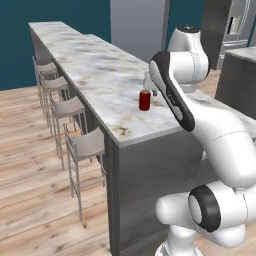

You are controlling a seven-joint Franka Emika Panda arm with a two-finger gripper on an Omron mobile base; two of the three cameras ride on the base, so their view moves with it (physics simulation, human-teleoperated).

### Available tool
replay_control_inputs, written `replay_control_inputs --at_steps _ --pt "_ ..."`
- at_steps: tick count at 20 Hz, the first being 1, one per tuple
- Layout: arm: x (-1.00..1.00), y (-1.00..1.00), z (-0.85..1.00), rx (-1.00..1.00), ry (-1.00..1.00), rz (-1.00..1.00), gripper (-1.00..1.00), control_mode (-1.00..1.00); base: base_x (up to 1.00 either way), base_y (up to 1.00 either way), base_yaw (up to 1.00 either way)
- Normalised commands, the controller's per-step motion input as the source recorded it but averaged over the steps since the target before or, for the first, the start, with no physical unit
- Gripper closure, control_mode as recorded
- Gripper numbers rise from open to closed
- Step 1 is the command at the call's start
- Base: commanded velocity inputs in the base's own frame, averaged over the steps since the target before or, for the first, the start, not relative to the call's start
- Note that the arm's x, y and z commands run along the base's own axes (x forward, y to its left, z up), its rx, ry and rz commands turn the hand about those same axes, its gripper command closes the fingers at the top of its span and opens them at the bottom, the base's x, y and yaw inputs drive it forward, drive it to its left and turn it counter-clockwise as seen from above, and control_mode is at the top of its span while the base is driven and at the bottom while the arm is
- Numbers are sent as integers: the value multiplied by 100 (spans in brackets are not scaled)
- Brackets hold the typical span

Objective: Four empty soda cans are scattered around the kitchen. Gather all the cans and cluster them next to the stove for recycling.

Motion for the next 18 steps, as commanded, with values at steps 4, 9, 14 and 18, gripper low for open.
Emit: replay_control_inputs --at_steps 4,9,14,18 --pt "20 3 -3 0 0 -2 -100 -100 0 0 0" --pt "21 2 -4 0 1 -1 -100 -100 0 0 0" --pt "23 0 -5 0 3 -2 -100 -100 0 0 0" --pt "23 0 -12 0 2 -1 -100 -100 0 0 0"
